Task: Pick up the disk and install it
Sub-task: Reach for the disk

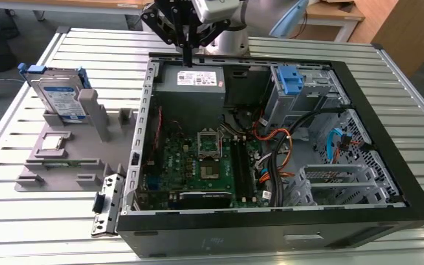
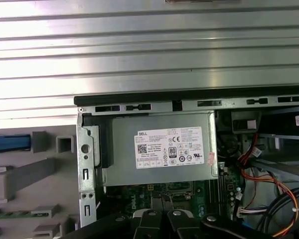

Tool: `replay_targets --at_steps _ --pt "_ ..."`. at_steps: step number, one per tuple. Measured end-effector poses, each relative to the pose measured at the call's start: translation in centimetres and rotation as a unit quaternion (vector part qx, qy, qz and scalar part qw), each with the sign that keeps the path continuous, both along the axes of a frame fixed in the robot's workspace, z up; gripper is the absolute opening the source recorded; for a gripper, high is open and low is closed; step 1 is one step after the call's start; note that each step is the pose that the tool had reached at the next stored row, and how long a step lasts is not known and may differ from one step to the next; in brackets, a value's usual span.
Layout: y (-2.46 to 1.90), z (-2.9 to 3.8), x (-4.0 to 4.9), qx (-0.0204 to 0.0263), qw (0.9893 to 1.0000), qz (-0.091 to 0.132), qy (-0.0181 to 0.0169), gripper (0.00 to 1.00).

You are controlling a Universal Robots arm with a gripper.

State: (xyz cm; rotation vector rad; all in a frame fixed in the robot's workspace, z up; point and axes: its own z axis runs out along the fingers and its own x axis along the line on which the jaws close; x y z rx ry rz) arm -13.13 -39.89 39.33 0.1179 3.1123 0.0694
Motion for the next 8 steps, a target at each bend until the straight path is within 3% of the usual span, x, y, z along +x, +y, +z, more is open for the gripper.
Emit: replay_targets --at_steps 8 --pt "0.00 0.00 -0.35 0.0000 1.0000 0.000 0.0000 0.10"
